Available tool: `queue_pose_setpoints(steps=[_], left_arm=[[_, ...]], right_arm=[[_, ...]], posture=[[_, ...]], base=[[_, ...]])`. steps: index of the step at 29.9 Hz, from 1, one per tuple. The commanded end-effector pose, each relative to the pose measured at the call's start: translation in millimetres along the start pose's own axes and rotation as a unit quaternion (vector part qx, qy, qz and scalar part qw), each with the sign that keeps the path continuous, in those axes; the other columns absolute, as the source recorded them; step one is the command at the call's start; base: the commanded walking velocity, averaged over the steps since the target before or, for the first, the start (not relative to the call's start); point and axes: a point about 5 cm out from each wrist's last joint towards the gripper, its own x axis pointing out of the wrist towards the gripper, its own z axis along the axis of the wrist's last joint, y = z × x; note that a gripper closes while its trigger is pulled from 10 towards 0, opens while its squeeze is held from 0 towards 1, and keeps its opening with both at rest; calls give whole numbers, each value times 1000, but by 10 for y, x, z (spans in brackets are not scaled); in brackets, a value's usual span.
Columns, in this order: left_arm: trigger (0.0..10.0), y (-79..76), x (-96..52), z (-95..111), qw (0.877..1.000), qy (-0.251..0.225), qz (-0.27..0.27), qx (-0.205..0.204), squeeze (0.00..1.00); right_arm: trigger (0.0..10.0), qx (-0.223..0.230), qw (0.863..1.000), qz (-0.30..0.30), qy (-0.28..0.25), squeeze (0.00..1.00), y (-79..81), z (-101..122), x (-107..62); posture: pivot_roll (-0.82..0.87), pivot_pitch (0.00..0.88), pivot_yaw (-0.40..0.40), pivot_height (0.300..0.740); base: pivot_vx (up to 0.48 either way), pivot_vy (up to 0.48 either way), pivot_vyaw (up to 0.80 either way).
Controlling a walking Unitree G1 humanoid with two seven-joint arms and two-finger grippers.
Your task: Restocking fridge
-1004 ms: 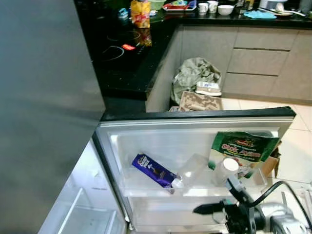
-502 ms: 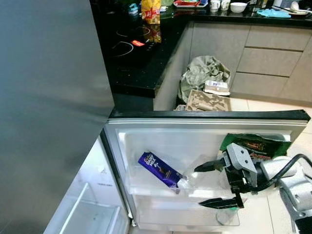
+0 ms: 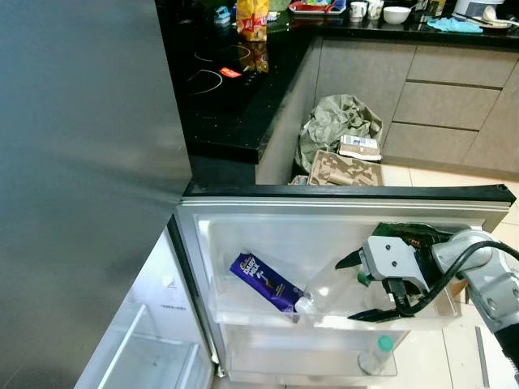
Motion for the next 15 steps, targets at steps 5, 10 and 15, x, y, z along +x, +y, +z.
queue_pose_setpoints(steps=[5, 10, 15], left_arm=[[10000, -35, 2, -98, 1000, 12, 0, -7, 0], [10000, -35, -6, -134, 1000, 16, 0, -9, 0], [10000, -34, -7, -136, 1000, 17, 0, -9, 0]], right_arm=[[10000, -41, 997, -19, 63, 1000, -145, -78, 10], [10000, -66, 996, -14, 64, 1000, -194, -56, 47], [10000, -110, 990, -16, 85, 1000, -242, -68, 120]], posture=[[-147, 29, -19, 740], [-151, 34, -19, 740], [-149, 36, -22, 740]], base=[[0, 0, 0], [0, 0, 0], [0, 0, 0]])
